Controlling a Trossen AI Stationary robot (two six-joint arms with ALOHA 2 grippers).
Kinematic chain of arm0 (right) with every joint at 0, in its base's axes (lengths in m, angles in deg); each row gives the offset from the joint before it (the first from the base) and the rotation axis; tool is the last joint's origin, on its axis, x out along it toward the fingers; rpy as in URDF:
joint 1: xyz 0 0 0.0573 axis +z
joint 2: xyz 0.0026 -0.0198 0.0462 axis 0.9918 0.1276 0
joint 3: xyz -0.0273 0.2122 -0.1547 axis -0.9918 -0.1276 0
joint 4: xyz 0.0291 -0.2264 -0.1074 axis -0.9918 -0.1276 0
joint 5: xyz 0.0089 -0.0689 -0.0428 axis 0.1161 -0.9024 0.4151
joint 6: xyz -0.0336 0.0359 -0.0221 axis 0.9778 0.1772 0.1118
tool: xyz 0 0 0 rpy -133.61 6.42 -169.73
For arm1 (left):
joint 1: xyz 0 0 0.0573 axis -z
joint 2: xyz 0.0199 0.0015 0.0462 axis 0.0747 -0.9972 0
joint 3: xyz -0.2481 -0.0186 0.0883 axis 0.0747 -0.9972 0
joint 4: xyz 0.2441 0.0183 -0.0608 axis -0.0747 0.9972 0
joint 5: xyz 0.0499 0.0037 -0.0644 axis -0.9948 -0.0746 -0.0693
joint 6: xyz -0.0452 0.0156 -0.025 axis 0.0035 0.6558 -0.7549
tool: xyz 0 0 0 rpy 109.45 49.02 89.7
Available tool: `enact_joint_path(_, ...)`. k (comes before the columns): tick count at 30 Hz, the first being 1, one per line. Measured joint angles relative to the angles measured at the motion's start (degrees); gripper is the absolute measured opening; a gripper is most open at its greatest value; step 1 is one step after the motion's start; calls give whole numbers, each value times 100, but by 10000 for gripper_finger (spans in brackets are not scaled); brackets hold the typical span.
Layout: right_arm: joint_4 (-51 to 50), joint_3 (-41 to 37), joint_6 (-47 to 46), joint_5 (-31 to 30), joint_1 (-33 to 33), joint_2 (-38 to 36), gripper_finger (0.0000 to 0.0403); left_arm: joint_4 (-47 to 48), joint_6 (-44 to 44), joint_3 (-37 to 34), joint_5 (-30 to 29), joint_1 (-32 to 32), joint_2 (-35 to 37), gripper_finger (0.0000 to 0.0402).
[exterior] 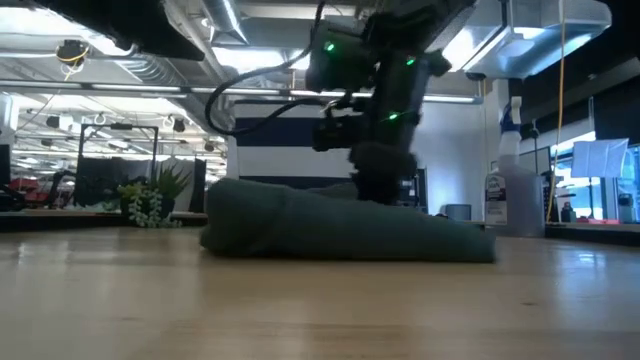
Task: Fold Laundry from Bin
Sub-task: Move the green polo shirt to the bottom right of the table
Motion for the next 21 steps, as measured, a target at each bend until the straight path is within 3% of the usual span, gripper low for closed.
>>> enact_joint_path(8,-432,-397,-632,-393,626,-461,2,0,-57,0,439,0,-2,0)
enact_joint_path(15,279,-1611,-1418,-396,991,-1192,2,4,-126,-2,578,0,-4,0)
enact_joint_path(21,782,-2745,-2218,-313,1259,-2240,2,7,-151,-4,577,0,-4,0)
